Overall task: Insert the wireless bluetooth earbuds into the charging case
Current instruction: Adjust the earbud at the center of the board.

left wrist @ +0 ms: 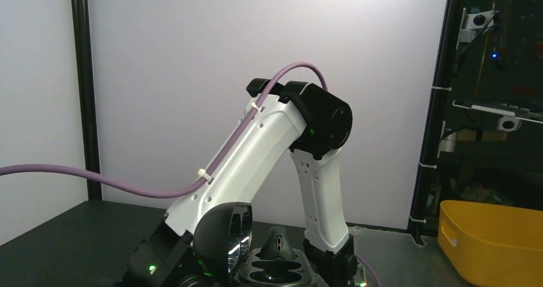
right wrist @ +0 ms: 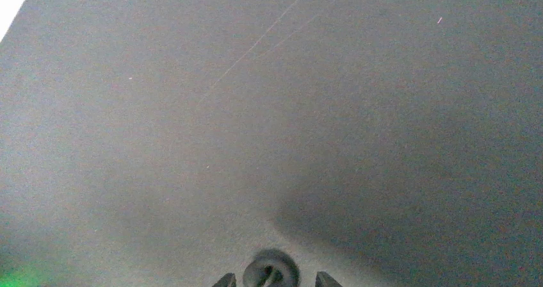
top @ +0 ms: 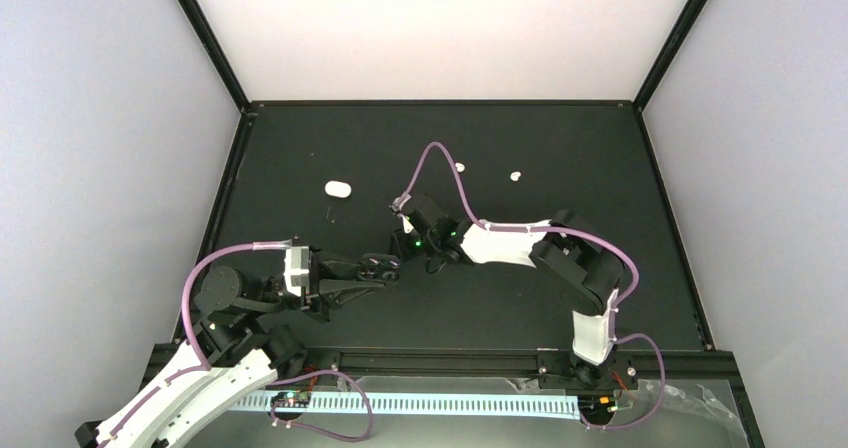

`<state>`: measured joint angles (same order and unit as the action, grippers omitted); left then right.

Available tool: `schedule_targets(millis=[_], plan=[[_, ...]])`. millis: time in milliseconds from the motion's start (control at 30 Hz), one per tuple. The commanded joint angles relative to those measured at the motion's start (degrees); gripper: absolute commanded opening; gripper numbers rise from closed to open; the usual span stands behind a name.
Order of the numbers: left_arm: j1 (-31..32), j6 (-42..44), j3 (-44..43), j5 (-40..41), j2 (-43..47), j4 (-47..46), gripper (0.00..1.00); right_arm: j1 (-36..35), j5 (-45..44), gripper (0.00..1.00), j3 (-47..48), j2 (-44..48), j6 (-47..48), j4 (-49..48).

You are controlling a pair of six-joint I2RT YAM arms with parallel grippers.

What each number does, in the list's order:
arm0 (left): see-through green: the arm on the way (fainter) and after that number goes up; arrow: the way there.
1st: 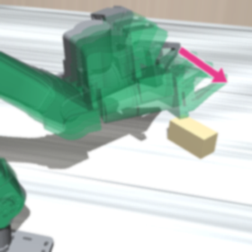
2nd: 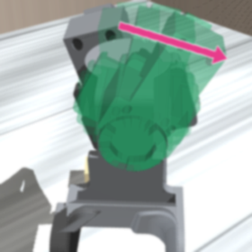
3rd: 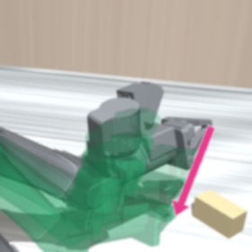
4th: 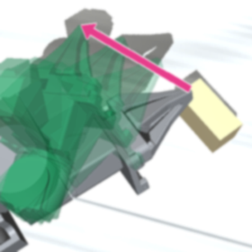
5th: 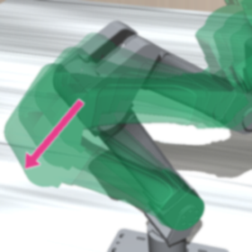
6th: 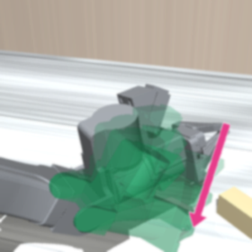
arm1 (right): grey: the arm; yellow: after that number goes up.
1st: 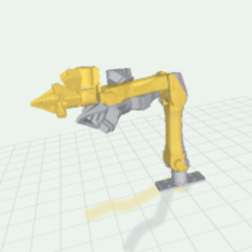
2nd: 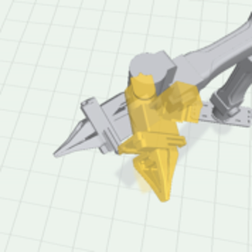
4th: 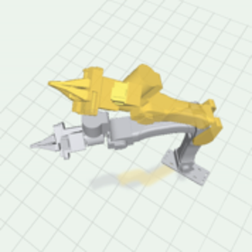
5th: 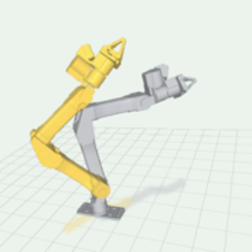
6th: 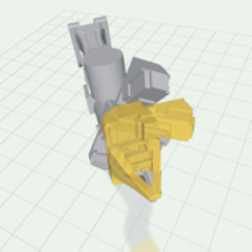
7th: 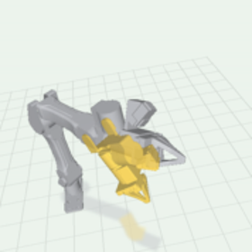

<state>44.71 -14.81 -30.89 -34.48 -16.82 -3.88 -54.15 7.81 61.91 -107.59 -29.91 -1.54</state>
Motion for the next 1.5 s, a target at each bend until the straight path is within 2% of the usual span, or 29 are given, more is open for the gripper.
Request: schedule_targets(millis=[0, 833, 1467], plan=[[0.2, 1.1, 0.0, 0.8, 0.8, 0.5, 0.02, 0.7, -2.7, 0.31, 3.6, -2.8, 1.7, 2.6], [0.2, 1.4, 0.3, 1.0, 0.6, 0.3, 0.02, -0.4, 1.1, 0.24, 5.3, -7.2, 2.6, 6.4], [0.2, 1.3, 0.3, 1.0, 0.9, 0.6, 0.02, -1.9, -3.1, 0.15, 4.4, -6.4, 2.2, 11.2]])
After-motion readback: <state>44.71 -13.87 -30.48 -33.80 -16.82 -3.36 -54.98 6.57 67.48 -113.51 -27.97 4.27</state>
